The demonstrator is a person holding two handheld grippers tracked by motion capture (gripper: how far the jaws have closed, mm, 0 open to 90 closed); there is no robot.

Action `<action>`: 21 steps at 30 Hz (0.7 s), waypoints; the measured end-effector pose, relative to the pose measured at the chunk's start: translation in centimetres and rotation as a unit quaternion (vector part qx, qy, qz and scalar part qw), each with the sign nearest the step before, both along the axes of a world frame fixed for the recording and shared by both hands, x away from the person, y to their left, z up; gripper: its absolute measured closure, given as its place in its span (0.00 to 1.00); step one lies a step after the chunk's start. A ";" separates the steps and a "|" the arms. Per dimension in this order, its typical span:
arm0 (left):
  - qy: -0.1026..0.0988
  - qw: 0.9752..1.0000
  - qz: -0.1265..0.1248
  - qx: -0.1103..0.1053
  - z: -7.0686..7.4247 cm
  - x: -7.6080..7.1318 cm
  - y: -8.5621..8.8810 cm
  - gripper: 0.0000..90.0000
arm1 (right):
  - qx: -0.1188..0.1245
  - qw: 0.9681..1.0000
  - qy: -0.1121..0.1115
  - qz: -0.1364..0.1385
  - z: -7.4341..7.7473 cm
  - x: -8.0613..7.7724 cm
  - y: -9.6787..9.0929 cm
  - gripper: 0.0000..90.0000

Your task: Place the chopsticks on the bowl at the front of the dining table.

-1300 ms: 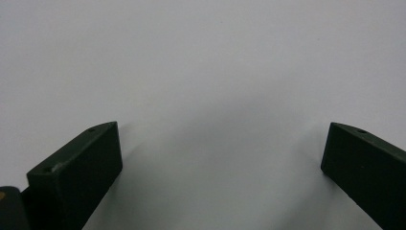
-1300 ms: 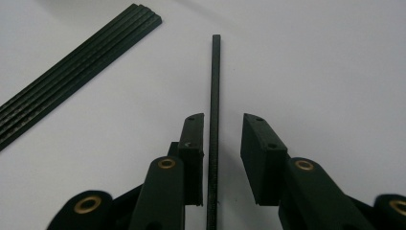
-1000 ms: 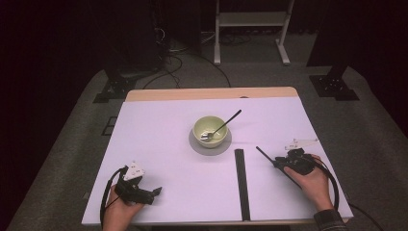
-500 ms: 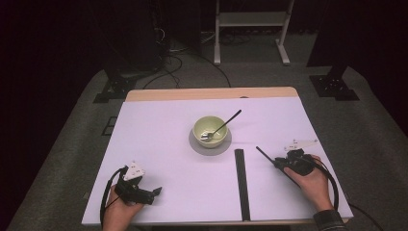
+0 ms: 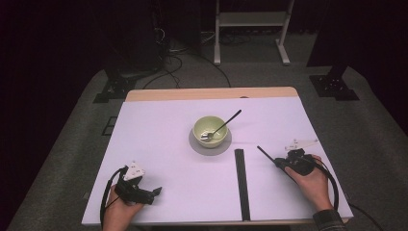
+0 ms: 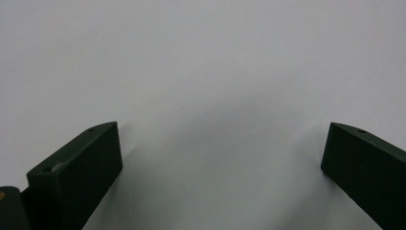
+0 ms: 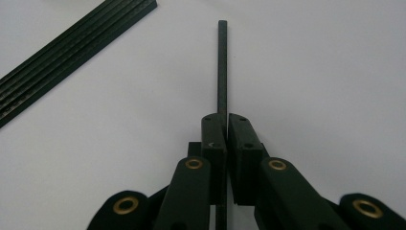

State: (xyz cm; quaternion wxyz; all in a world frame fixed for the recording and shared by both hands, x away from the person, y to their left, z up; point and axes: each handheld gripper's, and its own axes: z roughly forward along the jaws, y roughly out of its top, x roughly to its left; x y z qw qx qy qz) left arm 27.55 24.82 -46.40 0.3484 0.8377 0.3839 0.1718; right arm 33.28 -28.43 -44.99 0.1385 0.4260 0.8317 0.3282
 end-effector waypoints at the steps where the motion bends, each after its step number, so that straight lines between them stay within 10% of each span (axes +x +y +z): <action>1: 0.000 1.000 0.000 0.000 0.0 0.0 0.0 0.00 | 0.000 1.000 0.000 0.000 0.0 0.0 0.0 0.95; 21: 0.000 1.000 0.000 0.000 0.0 0.0 0.0 0.00 | 0.016 1.000 -0.006 -0.012 1.0 -0.2 -0.7 0.96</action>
